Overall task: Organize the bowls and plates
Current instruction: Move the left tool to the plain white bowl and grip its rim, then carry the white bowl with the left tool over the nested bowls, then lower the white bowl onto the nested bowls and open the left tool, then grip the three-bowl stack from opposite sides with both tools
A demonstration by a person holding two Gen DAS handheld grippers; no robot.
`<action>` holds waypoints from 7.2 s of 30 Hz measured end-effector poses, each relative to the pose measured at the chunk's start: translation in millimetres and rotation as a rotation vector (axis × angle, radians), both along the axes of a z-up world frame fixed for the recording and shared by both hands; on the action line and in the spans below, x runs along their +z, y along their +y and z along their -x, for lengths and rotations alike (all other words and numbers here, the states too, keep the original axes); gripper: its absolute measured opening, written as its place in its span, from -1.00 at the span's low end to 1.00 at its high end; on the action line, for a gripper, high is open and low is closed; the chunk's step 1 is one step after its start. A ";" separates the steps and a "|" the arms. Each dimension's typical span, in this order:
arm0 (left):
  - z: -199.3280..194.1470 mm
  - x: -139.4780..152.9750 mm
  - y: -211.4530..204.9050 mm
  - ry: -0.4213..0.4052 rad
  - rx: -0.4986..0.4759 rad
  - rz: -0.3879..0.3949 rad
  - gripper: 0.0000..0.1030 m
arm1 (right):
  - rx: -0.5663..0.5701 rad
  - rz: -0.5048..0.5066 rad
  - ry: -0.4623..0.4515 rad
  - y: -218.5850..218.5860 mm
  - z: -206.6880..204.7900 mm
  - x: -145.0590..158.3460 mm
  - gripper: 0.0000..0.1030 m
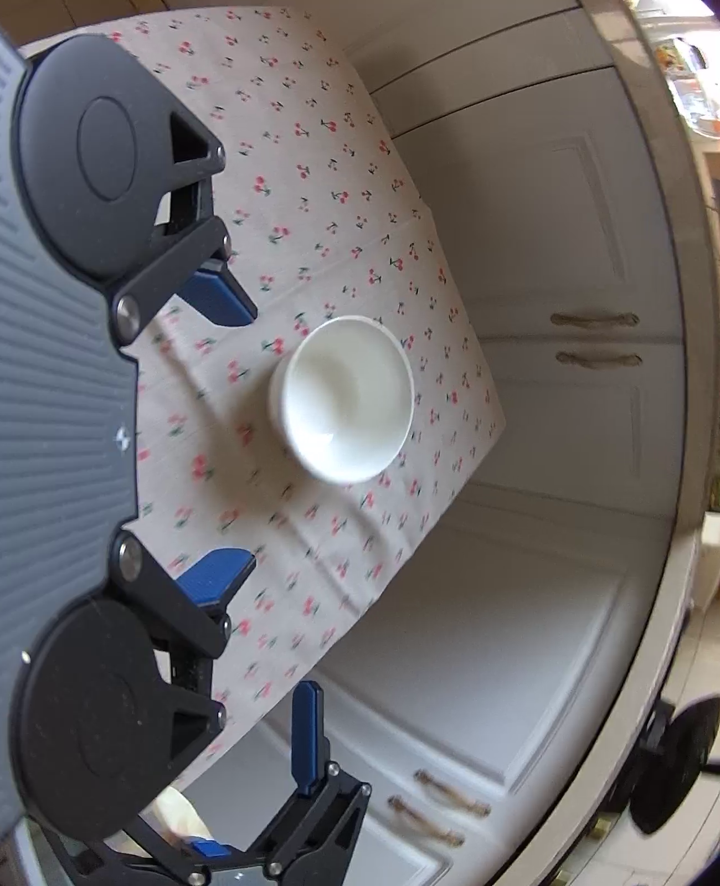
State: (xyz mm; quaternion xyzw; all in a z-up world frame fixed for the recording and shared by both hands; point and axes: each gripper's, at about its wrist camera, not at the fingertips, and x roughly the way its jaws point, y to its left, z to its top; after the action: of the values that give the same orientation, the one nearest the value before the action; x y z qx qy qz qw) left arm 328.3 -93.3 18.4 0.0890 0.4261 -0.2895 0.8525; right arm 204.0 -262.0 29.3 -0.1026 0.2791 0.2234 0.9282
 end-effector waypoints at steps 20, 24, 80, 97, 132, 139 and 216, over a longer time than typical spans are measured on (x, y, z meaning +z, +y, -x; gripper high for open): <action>-125.5 -57.2 -34.2 0.151 0.060 0.009 0.52 | -0.002 0.024 0.156 0.4 -139.6 -61.0 0.67; -134.0 -61.7 -35.9 0.168 0.050 0.010 0.43 | 0.005 0.009 0.154 1.4 -146.9 -64.5 0.66; -10.0 8.7 -26.7 0.084 -0.054 0.008 0.27 | 0.067 0.054 0.078 16.6 -34.3 -1.4 0.58; 80.1 29.4 -15.8 0.057 -0.080 -0.006 0.28 | 0.081 0.065 0.070 27.6 50.4 18.6 0.59; 106.0 -14.0 -7.5 0.160 -0.085 -0.003 0.29 | 0.081 0.058 0.174 37.7 83.2 -15.7 0.59; 107.4 -15.3 -10.2 0.148 -0.096 -0.016 0.30 | 0.074 0.048 0.183 35.3 82.2 -16.9 0.59; 161.7 -81.9 38.0 -0.159 -0.424 -0.054 0.86 | 0.153 0.082 0.194 19.7 70.9 -73.2 0.94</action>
State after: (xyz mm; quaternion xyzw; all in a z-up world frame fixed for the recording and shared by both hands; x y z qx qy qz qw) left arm 166.5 -55.3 -63.4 0.2218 0.3369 -0.4428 0.8008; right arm 133.1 -242.4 -43.9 -0.1394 0.3680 0.2907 0.8722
